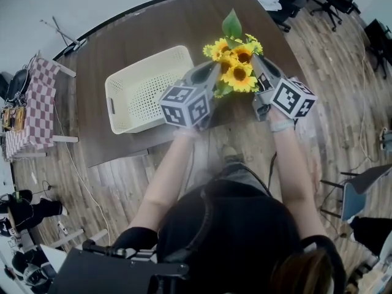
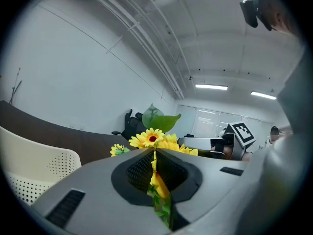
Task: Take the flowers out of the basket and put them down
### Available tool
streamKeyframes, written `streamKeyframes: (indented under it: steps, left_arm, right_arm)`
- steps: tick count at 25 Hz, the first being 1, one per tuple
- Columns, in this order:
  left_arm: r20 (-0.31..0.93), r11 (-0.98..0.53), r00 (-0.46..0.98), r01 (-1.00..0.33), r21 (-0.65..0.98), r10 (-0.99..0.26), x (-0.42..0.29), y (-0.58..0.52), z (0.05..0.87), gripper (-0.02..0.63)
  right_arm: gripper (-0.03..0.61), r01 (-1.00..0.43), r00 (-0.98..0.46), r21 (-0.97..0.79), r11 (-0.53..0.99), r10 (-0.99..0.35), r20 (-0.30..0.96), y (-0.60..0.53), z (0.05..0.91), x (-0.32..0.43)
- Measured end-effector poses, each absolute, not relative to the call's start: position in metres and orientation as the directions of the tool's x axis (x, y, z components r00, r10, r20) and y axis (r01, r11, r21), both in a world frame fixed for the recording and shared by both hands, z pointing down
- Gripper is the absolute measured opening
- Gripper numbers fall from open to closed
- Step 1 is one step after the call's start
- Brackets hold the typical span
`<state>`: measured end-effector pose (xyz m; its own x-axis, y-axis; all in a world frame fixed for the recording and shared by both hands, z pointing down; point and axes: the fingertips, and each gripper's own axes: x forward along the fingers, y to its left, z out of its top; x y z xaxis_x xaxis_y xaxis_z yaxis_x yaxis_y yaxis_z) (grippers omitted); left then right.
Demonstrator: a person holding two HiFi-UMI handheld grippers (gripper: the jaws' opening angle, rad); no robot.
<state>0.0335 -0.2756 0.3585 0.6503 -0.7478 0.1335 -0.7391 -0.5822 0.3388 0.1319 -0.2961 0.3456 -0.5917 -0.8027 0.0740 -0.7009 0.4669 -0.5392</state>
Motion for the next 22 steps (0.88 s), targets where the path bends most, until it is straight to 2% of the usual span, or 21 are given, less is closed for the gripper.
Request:
streamKeyframes:
  steps: [5,22]
  left_arm:
    - [0.161,-0.581,0.652,-0.743,0.332,-0.741,0.112,-0.279,0.39,0.012]
    - [0.229,-0.555,0.637,-0.762,0.334,-0.736,0.128,-0.294,0.44,0.012]
  right_arm:
    - [0.005,-0.697,-0.585,-0.559,0.449,-0.807,0.083,-0.3,0.381,0.21]
    - [0.005,-0.694,-0.597,-0.591,0.411,-0.787,0.155,-0.319,0.431,0.225]
